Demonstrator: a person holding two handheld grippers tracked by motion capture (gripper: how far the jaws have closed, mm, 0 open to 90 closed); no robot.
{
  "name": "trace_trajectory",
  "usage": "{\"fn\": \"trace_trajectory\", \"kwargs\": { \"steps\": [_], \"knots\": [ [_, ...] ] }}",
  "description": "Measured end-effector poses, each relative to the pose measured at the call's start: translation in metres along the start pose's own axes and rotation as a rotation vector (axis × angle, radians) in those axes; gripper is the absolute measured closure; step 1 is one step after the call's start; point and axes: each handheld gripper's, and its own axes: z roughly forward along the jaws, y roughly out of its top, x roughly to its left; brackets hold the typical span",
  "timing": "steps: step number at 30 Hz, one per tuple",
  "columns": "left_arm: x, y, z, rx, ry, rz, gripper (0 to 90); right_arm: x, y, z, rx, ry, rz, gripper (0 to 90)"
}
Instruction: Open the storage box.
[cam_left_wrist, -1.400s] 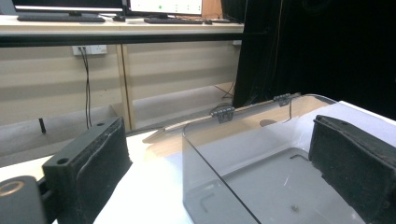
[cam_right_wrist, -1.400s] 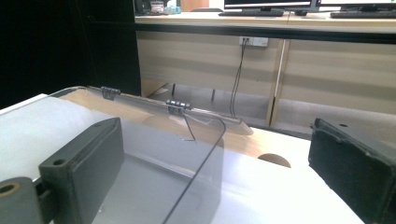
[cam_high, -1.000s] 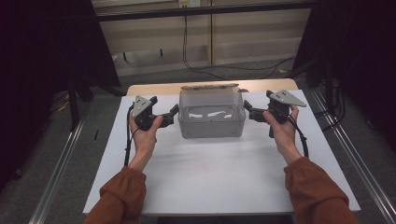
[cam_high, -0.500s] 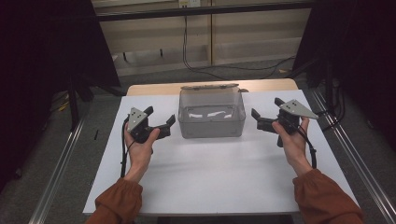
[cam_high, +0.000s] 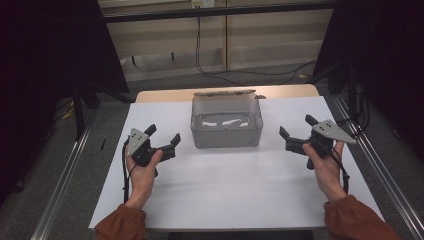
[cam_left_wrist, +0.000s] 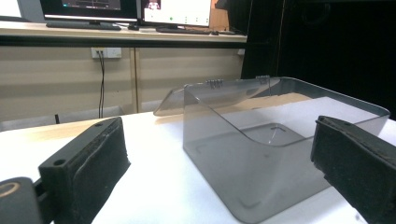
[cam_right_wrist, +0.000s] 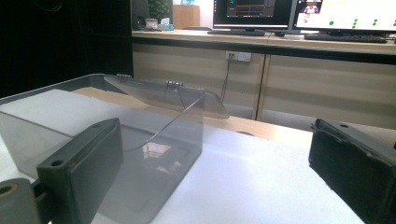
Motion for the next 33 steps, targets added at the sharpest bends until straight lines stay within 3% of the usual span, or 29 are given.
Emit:
{"fn": "trace_trajectory", "kwargs": {
  "steps": [6,9,13,23,30,33],
  "knots": [
    [-0.004,-0.007,-0.016,0.001,0.005,0.006,3.5,0.002,-0.007,-0.015,0.001,-0.018,-0.003,3.1],
    [-0.006,-0.008,-0.023,0.011,0.013,-0.029,3.5,0.003,-0.012,-0.024,-0.010,-0.028,-0.011,1.5],
    [-0.010,-0.008,-0.029,0.011,0.010,0.006,3.5,0.003,-0.017,-0.032,-0.015,-0.059,-0.009,0.0],
    [-0.007,-0.021,-0.044,0.027,0.036,-0.007,3.5,0.003,-0.028,-0.054,-0.023,-0.089,0.010,0.0],
    [-0.009,-0.027,-0.058,0.034,0.069,-0.007,3.5,0.006,-0.037,-0.068,-0.009,-0.113,0.013,0.0],
    [-0.011,-0.030,-0.064,0.054,0.112,0.018,3.5,0.007,-0.042,-0.074,0.001,-0.116,-0.008,0.0]
  ]
}}
